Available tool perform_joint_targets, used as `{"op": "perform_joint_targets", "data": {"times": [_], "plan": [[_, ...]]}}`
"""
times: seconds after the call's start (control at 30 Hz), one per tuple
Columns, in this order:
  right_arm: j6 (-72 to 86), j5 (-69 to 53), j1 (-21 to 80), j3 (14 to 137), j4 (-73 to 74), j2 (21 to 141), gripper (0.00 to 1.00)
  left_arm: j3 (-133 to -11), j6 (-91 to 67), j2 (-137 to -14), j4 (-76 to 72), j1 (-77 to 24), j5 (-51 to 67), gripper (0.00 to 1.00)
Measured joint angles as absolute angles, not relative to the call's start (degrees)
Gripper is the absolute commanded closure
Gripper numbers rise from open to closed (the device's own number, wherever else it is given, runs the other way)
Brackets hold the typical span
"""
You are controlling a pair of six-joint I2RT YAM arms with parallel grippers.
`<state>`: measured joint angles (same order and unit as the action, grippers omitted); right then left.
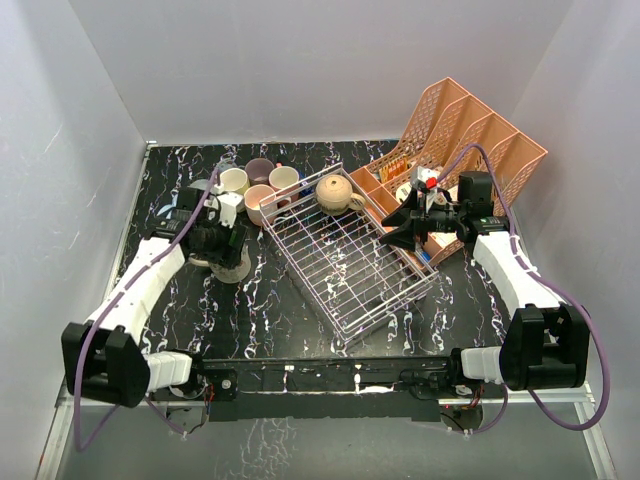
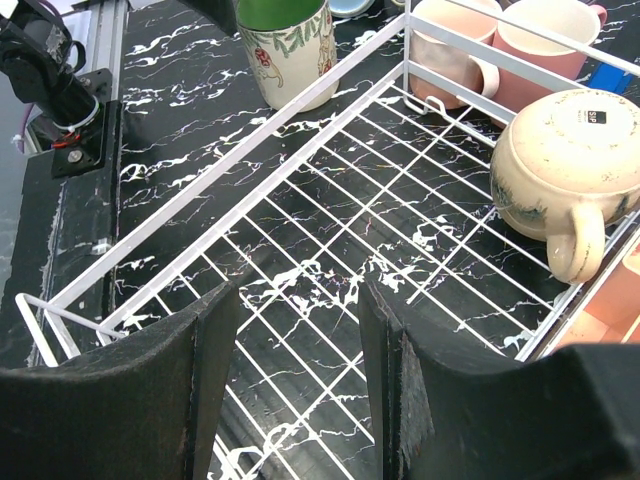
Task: Load the cups into the dish rack
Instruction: Adjust the cup at the center of the board, then pick up the cup at the center of the board.
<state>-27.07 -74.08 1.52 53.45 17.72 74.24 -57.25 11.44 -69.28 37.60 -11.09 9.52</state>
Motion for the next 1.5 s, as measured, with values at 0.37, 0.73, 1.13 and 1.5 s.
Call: {"op": "perform_joint_targets", "data": {"times": [0.37, 0.73, 1.13, 1.5], "plan": [[-27.2, -74.1, 1.0, 53.4, 17.7, 74.2, 0.46, -59.9, 12.2, -78.7, 40.8, -11.1, 12.3, 0.68], [-27.6, -74.1, 1.0, 53.4, 17.8, 74.2, 0.46, -59.9, 9.1, -78.8, 40.4, -11.4, 11.8, 0.76], [-27.7, -74.1, 0.9, 53.4, 17.8, 74.2, 0.46, -59.6, 6.0, -79.9, 39.4, -11.5, 10.9, 0.70], [-28.2, -74.1, 0.6, 53.4, 17.8, 74.2, 0.46, -58.2, 3.5, -81.1, 36.4, -12.6, 8.0, 0.92]]}}
